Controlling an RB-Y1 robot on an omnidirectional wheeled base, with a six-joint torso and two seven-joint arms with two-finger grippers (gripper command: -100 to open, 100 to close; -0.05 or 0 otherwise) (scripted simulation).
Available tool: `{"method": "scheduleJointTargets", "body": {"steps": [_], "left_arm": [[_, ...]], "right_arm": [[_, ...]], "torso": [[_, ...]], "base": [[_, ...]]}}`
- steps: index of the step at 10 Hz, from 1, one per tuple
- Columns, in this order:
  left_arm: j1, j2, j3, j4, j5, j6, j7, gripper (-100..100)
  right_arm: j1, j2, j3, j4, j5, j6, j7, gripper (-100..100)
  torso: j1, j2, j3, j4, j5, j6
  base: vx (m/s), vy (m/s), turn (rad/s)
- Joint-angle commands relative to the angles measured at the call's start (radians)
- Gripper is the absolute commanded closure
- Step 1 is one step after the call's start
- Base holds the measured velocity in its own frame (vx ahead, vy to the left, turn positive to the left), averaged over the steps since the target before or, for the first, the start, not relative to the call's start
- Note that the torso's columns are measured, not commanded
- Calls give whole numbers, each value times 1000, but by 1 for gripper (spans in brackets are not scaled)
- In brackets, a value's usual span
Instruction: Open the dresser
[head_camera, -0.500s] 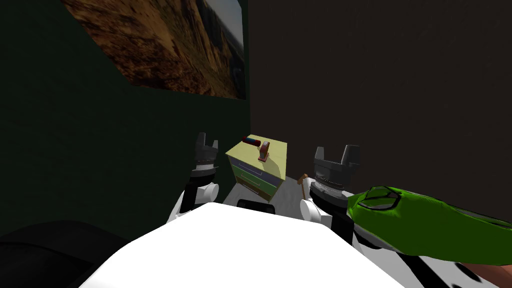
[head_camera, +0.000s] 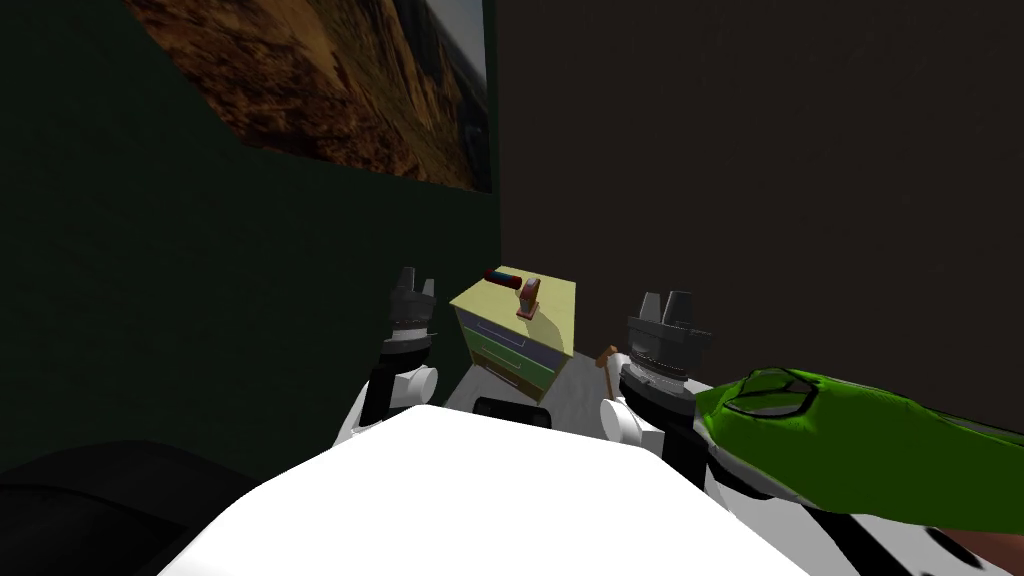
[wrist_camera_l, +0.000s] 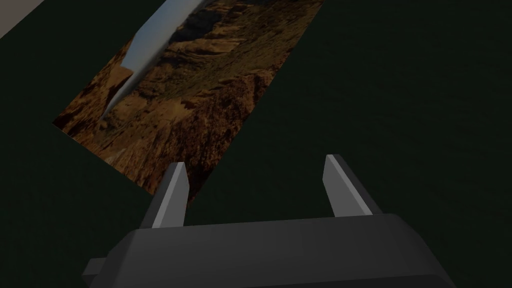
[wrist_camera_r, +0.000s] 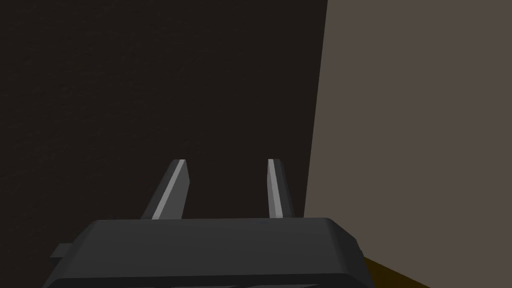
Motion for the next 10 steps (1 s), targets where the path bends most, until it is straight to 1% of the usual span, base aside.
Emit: {"method": "scheduleJointTargets", "body": {"steps": [1,4,5,6,7,10], "left_arm": [[0,0,0,0,0,0,0,0],[0,0,0,0,0,0,0,0],[-3,41,-2,12,-2,0,-2,-100],[-6,69,-4,23,-4,-1,-3,-100],[-10,95,-6,38,-7,-1,-6,-100],[-24,151,-16,94,-16,-4,-14,-100]], "right_arm": [[0,0,0,0,0,0,0,0],[0,0,0,0,0,0,0,0],[0,0,0,0,0,0,0,0],[0,0,0,0,0,0,0,0],[0,0,0,0,0,0,0,0],[0,0,0,0,0,0,0,0]], "torso": [[0,74,-147,74,0,0],[0,296,-590,295,0,0],[0,369,-738,369,0,0],[1,403,-807,402,0,0],[1,412,-826,412,0,0],[0,416,-832,416,0,0]], "base": [[0,0,0],[0,0,0],[7,4,-16],[3,10,-29],[0,16,-32],[3,24,-34]]}}
